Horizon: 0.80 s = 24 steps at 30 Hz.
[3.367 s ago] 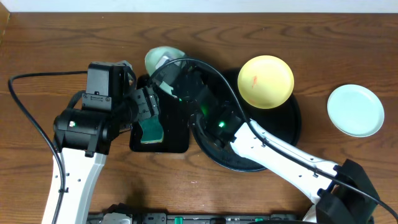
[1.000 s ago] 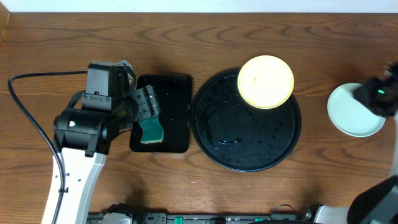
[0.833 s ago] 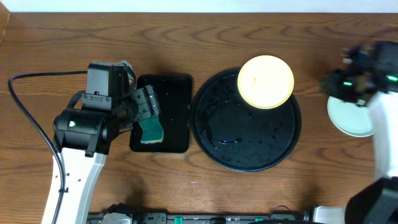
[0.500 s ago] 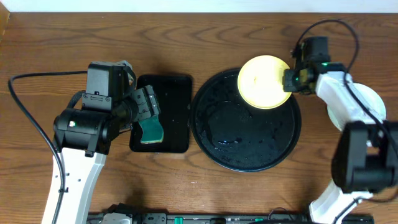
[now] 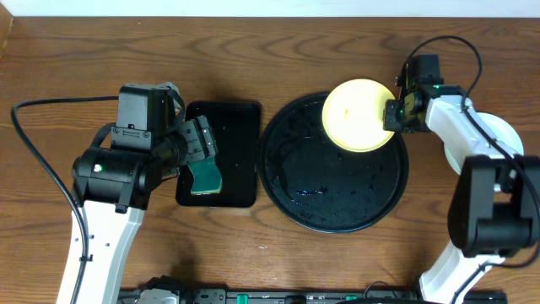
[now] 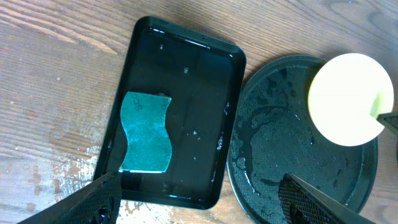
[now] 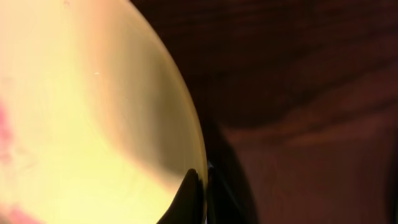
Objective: Clean dirty plates on tray and stack at the side
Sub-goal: 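Move the right gripper back and grip the yellow plate rim, then grasp the green sponge with the left gripper and lift it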
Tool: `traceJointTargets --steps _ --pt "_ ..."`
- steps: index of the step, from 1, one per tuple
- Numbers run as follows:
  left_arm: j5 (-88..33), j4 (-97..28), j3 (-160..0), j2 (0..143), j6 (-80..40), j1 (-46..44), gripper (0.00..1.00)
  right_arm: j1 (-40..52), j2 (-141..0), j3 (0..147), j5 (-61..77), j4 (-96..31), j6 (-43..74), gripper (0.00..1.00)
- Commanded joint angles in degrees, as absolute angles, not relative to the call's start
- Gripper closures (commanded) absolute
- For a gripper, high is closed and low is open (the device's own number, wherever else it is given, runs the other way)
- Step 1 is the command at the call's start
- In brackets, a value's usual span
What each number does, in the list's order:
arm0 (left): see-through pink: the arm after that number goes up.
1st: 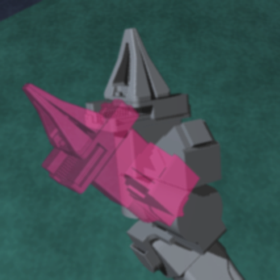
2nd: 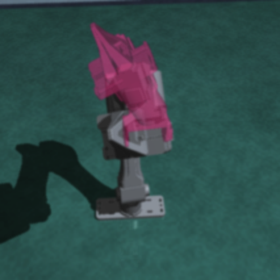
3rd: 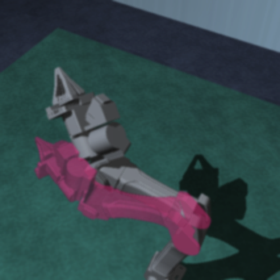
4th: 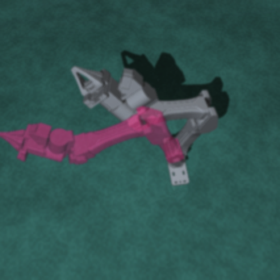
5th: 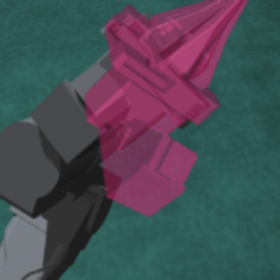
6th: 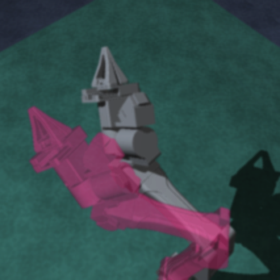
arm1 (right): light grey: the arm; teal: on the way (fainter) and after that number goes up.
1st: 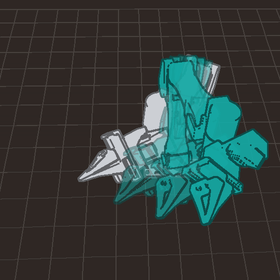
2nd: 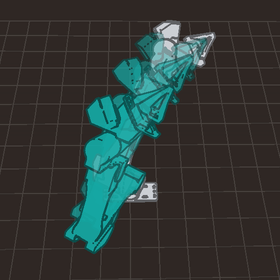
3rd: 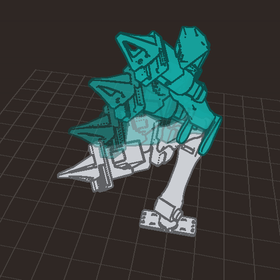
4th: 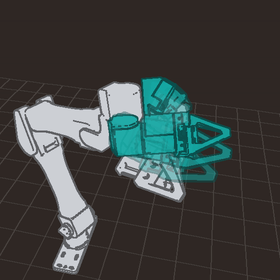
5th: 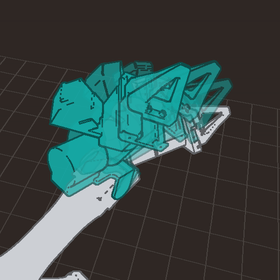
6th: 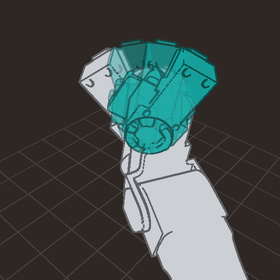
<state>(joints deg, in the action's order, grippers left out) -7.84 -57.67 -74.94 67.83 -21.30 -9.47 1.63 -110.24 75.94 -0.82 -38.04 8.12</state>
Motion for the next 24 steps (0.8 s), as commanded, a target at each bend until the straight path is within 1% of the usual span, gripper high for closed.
traceJointTargets --steps 1,4,7,10,14,16,19,20,21,22,24 --pt "-8.36 -57.82 -75.55 67.83 -20.99 -9.28 0.18 2.63 -103.02 75.85 4.8 -41.71 8.38 0.99" --pt "-8.36 -57.82 -75.55 67.83 -21.02 -9.28 0.18 3.95 -100.01 75.85 9.34 -46.48 11.44 0.99" --pt "-8.36 -57.82 -75.55 67.83 -20.99 -9.28 0.18 6.17 -99.5 75.83 9.23 -52.31 15.62 0.99" --pt "-8.36 -57.82 -75.55 67.83 -20.99 -9.28 0.18 8.62 -100.53 74.72 9.06 -54.94 19.22 0.99" --pt "-8.36 -57.82 -75.55 67.83 -20.99 -9.28 0.18 12.16 -101.95 70.08 4.69 -52.56 29.36 0.99" --pt "-8.34 -57.82 -75.55 67.83 -20.99 -9.28 0.18 13.37 -102.04 67.72 2.74 -50.46 32.51 0.99" --pt "-8.36 -57.82 -75.55 67.83 -20.99 -9.28 0.18 14.39 -102.02 65.8 2.37 -47.51 32.93 0.98" --pt "-8.36 -57.82 -75.55 67.83 -21.02 -9.28 0.18 14.52 -102.02 65.84 2.39 -46.37 30.98 0.92" --pt "-8.36 -57.82 -75.55 67.83 -20.99 -9.28 0.18 14.59 -102.0 65.93 2.52 -45.1 27.7 0.78" --pt "-8.36 -57.82 -75.55 67.83 -20.99 -9.28 0.18 14.59 -101.91 66.46 3.09 -44.47 22.79 0.71" --pt "-8.38 -57.82 -75.55 67.83 -21.04 -9.28 0.18 14.57 -101.91 67.44 3.44 -44.36 15.18 0.67"
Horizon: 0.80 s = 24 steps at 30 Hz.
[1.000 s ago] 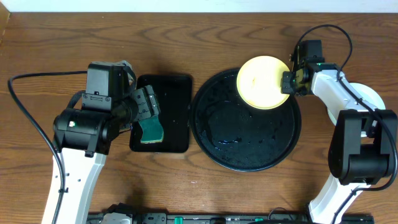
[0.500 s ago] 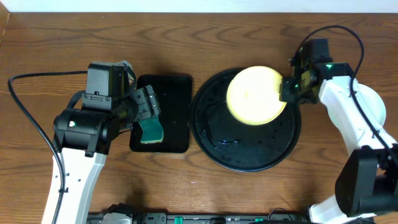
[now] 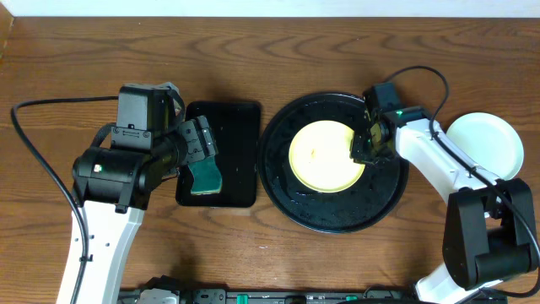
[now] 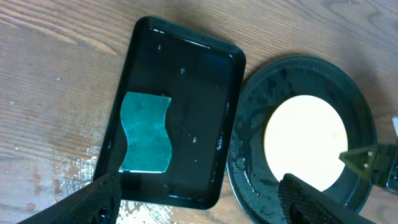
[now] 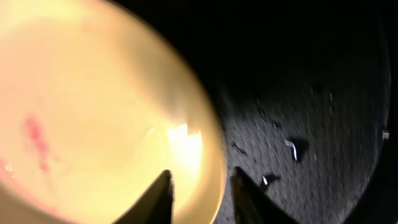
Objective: Clean dirty plates on tray and stack at the side
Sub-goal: 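Grasp the green sponge with the left gripper and lift it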
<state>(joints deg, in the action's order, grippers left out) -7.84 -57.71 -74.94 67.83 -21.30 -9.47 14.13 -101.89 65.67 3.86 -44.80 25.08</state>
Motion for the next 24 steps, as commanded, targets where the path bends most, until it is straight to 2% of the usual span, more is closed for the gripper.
traceJointTargets --steps 1,3,9,12,16,17,19,24 --pt "-8.38 -57.82 -75.55 67.83 -21.04 -9.28 0.18 14.57 -101.91 67.59 3.4 -44.36 11.88 0.65" --pt "-8.38 -57.82 -75.55 67.83 -21.02 -9.28 0.18 14.44 -101.93 67.48 3.4 -44.62 8.91 0.65" --pt "-8.36 -57.58 -75.48 68.12 -20.99 -9.28 0.18 14.17 -103.02 65.63 2.09 -42.94 8.49 0.74" --pt "-8.34 -58.06 -74.85 69.08 -20.99 -9.34 0.26 14.17 -104.38 64.84 1.3 -41.89 8.51 0.76" --pt "-8.27 -59.75 -72.73 71.46 -20.97 -9.34 0.26 13.8 -106.69 64.64 1.32 -41.5 9.45 0.79" --pt "-8.1 -60.03 -72.36 72.07 -20.97 -9.34 0.26 13.8 -107.0 64.64 1.34 -41.3 9.61 0.82" --pt "-7.9 -60.4 -71.64 73.73 -20.95 -9.32 0.26 13.8 -107.37 64.64 1.34 -41.01 9.61 0.97" --pt "-6.11 -60.29 -69.89 79.31 -20.58 -9.34 0.33 13.87 -107.39 64.64 1.32 -40.93 9.85 0.99"
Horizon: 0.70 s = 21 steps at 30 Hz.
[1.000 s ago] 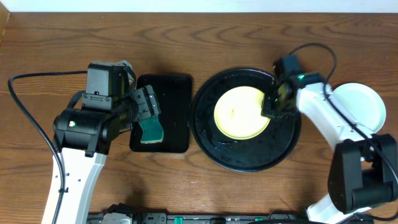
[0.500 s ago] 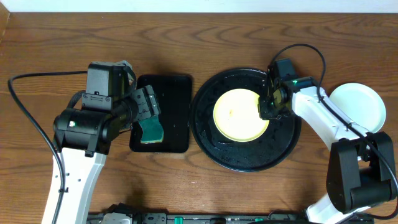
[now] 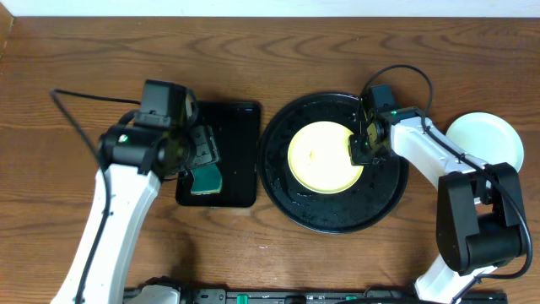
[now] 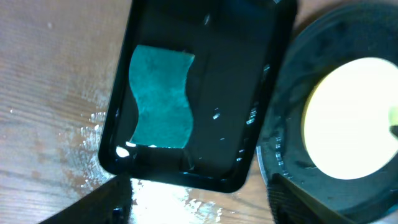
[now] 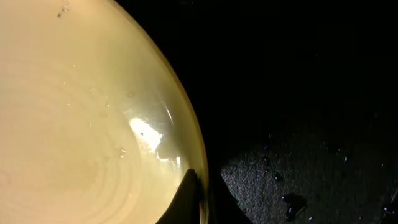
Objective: Clean dirty plates on tray and stack at the side
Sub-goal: 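Grasp the green sponge with the left gripper and lift it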
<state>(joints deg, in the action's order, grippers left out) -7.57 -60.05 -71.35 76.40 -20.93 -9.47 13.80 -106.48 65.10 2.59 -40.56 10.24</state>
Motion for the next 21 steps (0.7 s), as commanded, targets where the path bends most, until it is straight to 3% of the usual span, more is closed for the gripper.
traceJointTargets --steps 1,9,17,20,21 --pt "-5.52 -60.03 -69.41 80.42 -20.58 -9.34 0.34 13.85 -107.39 64.64 1.32 -40.93 9.85 0.99" --pt "-4.91 -51.46 -64.14 93.17 -20.82 -9.32 0.37 13.93 -107.39 64.64 1.32 -40.95 9.82 0.99" --pt "-0.01 -45.36 -63.92 104.77 -21.69 -9.32 0.48 13.93 -107.39 64.64 1.43 -41.15 9.89 0.99" --pt "-0.56 -43.2 -63.92 107.92 -21.71 -9.32 0.59 13.93 -107.39 64.64 1.56 -41.12 10.7 0.99" --pt "-1.32 -42.7 -63.92 108.62 -21.71 -9.34 0.68 13.93 -107.39 64.64 1.56 -41.12 10.7 0.99"
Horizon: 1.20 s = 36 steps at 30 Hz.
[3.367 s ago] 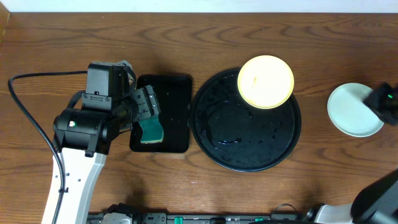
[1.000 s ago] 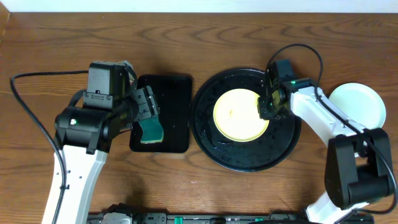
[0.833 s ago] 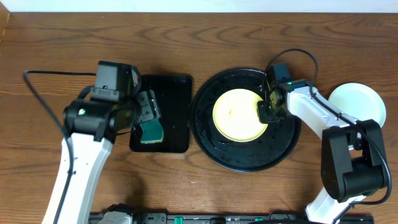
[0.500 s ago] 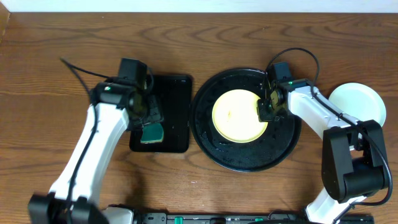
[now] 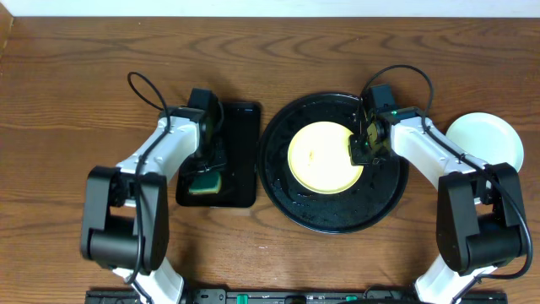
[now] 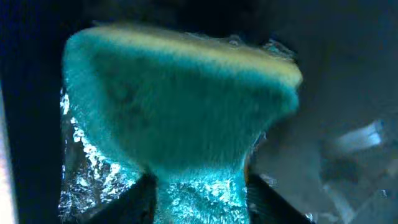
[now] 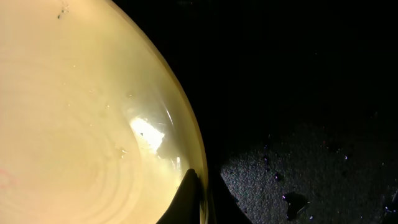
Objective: Clean dirty plates on tray and stack at the side
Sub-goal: 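Grasp the green sponge with the left gripper and lift it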
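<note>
A pale yellow plate lies in the round black tray; my right gripper is shut on its right rim. In the right wrist view the plate fills the left, wet and glossy, with the rim pinched in the right gripper. A green sponge with a yellow back lies in the black rectangular tray. My left gripper is down on it. The sponge fills the left wrist view, narrowing where the left gripper squeezes it.
A white plate rests on the wooden table at the right edge, beside the round tray. Water glints in the rectangular tray around the sponge. Both arms' cables arch above the trays.
My left gripper has come down from above the rectangular tray into it and shut on the sponge. The right gripper and the yellow plate have not moved.
My right gripper first held the yellow plate tilted over the round tray's far right edge, with the left gripper open above the sponge tray. Then the plate lay flat in the round tray, jaws apart, then shut on its rim. Now the left gripper holds the sponge.
</note>
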Tool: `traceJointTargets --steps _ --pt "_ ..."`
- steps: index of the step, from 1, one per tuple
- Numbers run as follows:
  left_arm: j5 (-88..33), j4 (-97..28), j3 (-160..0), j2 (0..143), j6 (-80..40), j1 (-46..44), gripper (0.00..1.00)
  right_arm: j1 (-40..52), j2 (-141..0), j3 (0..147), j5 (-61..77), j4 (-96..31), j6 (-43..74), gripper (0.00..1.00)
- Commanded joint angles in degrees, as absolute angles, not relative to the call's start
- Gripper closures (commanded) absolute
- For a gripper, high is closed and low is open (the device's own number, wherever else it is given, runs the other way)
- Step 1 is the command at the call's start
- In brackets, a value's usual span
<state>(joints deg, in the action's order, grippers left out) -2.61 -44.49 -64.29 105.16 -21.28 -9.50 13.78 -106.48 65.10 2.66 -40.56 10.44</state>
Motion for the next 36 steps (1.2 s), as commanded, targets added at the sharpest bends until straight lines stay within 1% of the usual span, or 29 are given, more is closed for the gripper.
traceJointTargets --steps 1,3,4,12,13,14,15,17,19,23,25,30,31,32,33,34,35,36 --pt "-2.55 -42.41 -63.92 109.14 -21.69 -9.34 0.74 13.93 -107.39 64.64 1.56 -41.12 10.68 0.99" --pt "-5.1 -42.06 -63.92 109.6 -21.65 -9.34 0.91 13.93 -107.39 64.64 1.56 -41.15 10.68 0.99" --pt "-6.15 -42.06 -63.94 109.6 -21.65 -9.34 0.92 13.93 -107.39 64.64 1.56 -41.15 10.68 0.99" --pt "-11.07 -43.2 -64.42 105.25 -20.29 -9.32 0.93 13.93 -107.39 64.64 1.56 -41.15 10.68 0.99" --pt "-11.44 -43.2 -64.42 103.98 -20.34 -9.32 0.91 13.93 -107.39 64.64 1.56 -41.15 10.68 0.99" --pt "-11.55 -43.27 -64.42 101.65 -20.34 -9.34 0.73 13.93 -107.39 64.64 1.56 -41.15 10.68 0.99" --pt "-11.55 -43.46 -64.42 100.47 -20.34 -9.34 0.6 13.93 -107.39 64.64 1.56 -41.15 10.68 0.99" --pt "-11.29 -44.21 -64.42 98.65 -20.32 -9.32 0.5 13.93 -107.39 64.64 1.56 -41.12 10.68 0.99" --pt "-9.78 -45.28 -64.4 97.3 -20.36 -9.32 0.46 13.93 -107.39 64.64 1.56 -41.12 10.68 0.99" --pt "-4.51 -45.91 -63.94 97.3 -20.4 -9.32 0.43 13.93 -107.39 64.64 1.56 -41.12 10.68 0.99" --pt "-2.24 -45.45 -63.44 98.13 -20.45 -9.32 0.42 13.93 -107.39 64.64 1.56 -41.12 10.68 0.99" --pt "-3.18 -41.21 -60.27 101.25 -21.96 -9.34 0.42 13.93 -107.39 64.64 1.56 -41.1 10.7 0.99" --pt "-3.95 -40.42 -59.75 101.93 -21.93 -9.34 0.43 13.93 -107.39 64.64 1.56 -41.1 10.7 0.99" --pt "-5.37 -39.55 -59.33 103.28 -21.91 -9.34 0.6 13.93 -107.39 64.64 1.56 -41.12 10.7 0.99" --pt "-5.56 -39.35 -59.33 103.81 -21.91 -9.34 0.72 13.93 -107.39 64.64 1.56 -41.15 10.7 0.99" --pt "-5.54 -39.27 -59.33 104.05 -21.91 -9.34 0.89 13.93 -107.39 64.64 1.56 -41.15 10.7 0.99" --pt "-5.54 -39.0 -59.33 104.07 -21.91 -9.32 0.92 13.93 -107.39 64.64 1.56 -41.12 10.7 0.99" --pt "-5.54 -38.59 -59.35 104.07 -21.89 -9.32 0.92 13.93 -107.39 64.64 1.58 -41.12 10.7 0.99"
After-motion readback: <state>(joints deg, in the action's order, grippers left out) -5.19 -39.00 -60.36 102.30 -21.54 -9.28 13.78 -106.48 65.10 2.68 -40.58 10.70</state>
